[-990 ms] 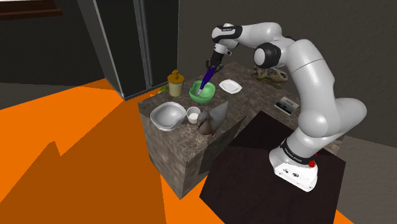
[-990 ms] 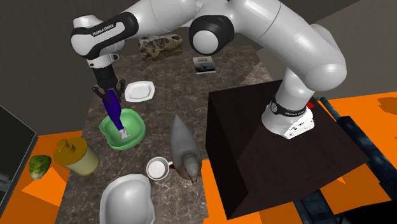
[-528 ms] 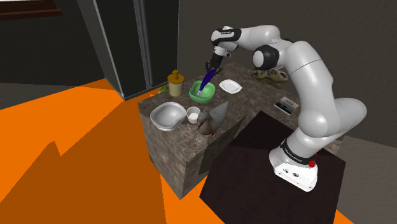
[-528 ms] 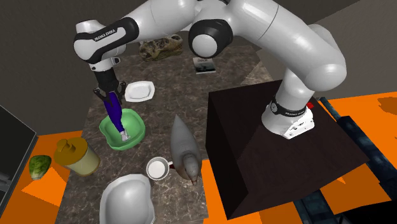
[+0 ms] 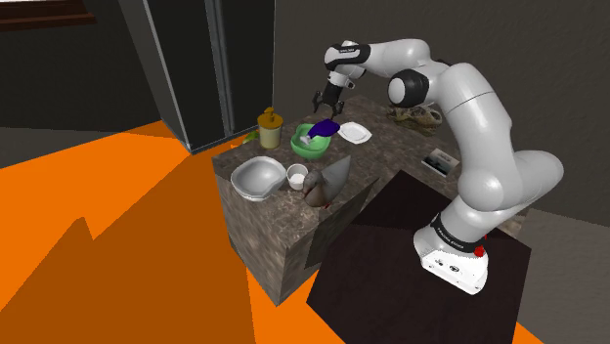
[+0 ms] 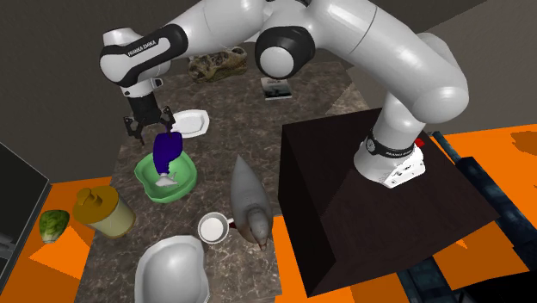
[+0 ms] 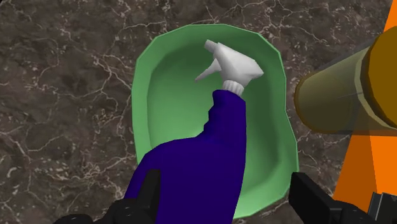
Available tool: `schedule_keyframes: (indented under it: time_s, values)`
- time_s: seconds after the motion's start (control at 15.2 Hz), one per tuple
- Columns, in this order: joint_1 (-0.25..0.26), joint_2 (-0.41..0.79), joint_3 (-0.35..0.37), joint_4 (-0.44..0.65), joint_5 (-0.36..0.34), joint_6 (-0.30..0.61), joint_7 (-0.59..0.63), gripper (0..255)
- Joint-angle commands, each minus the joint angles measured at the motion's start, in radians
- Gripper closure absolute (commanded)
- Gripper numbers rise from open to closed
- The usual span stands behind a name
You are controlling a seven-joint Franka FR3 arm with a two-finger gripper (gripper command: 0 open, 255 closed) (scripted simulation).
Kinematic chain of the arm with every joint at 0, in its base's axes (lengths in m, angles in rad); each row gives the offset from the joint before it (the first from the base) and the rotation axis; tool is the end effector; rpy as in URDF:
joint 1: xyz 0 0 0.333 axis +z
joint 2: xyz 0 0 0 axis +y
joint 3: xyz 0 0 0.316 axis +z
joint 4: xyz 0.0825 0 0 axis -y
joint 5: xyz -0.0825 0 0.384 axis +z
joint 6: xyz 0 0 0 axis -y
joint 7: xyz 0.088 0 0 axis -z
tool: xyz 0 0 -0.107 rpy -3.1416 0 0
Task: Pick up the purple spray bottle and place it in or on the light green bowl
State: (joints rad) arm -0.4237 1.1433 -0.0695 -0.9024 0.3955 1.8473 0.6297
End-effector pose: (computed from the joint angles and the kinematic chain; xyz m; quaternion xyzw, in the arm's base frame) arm 0.7005 -0.3182 0.1690 -0.8022 0.5696 0.1074 0.1429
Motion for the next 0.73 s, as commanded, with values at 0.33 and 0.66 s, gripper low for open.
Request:
schedule_keyframes:
  time_s: [0.33,0.66]
  values:
    - [-0.025,-0.01,-0.005,0.101,-0.011,-0.112,0.017,0]
    - [-0.025,-0.01,-0.005,0.101,-0.011,-0.112,0.017,0]
